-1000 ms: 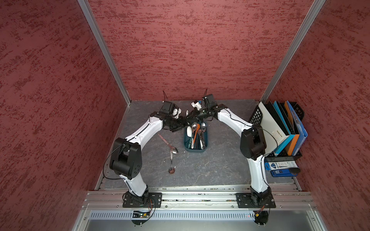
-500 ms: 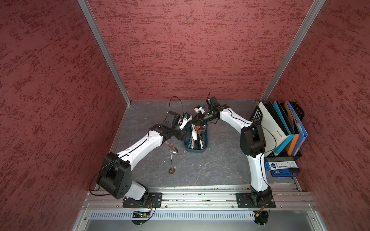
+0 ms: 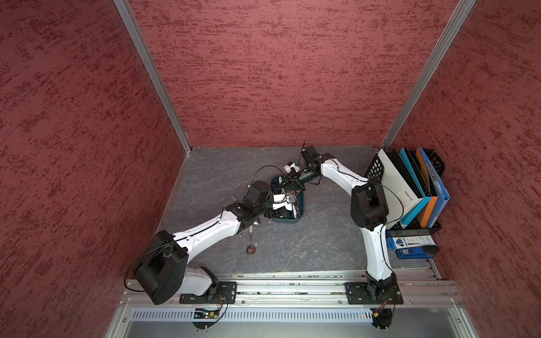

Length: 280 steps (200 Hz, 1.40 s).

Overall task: Put the spoon into the storage box
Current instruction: Adjust the spoon.

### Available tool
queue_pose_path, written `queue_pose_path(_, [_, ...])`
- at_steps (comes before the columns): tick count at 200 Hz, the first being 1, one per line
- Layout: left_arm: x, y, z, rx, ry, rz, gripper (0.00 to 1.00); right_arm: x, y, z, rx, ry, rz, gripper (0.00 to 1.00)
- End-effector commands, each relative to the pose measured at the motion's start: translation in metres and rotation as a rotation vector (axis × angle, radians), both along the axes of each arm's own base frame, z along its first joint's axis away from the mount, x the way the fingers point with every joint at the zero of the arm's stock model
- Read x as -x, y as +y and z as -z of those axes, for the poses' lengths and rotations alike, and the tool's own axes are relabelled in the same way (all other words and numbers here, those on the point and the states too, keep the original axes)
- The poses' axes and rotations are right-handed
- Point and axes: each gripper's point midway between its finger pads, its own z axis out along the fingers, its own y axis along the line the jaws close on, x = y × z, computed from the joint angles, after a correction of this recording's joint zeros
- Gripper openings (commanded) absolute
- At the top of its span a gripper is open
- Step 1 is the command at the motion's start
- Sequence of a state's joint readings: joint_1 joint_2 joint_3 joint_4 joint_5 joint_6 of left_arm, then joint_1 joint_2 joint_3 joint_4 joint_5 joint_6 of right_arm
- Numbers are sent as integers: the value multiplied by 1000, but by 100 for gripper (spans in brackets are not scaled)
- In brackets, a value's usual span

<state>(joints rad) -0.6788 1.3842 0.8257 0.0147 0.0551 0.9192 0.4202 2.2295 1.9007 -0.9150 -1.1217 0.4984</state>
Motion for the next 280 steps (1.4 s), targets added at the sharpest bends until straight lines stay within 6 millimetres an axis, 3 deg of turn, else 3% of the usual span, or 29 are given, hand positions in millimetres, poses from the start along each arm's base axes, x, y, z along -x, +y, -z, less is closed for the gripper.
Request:
queue_pose_path(1, [-6,-17,-12,-11,-147,87,83,15,1,-15,-14,-5,-37,0])
queue_pose_path(71, [20,-44,0,-48,-248,194,69,24,4,-15,-34,30,-58,0])
queue_pose_path(99, [26,-47,8,-57,-244,199,51,24,4,-15,-41,37,-59,0])
queue_pose_path(142, [33,-53,14,-61,-236,214,38,23,5,-11,-44,51,-57,0])
queue_pose_path(208, [27,-56,14,-70,-234,194,14,24,5,-10,-43,52,-59,0])
queue_pose_path(242, [27,-57,8,-69,-236,186,8,15,6,-13,-27,-13,-47,37])
queue_pose_path(280, [28,-56,-2,-52,-220,167,6,-23,-3,-24,-6,-144,57,47])
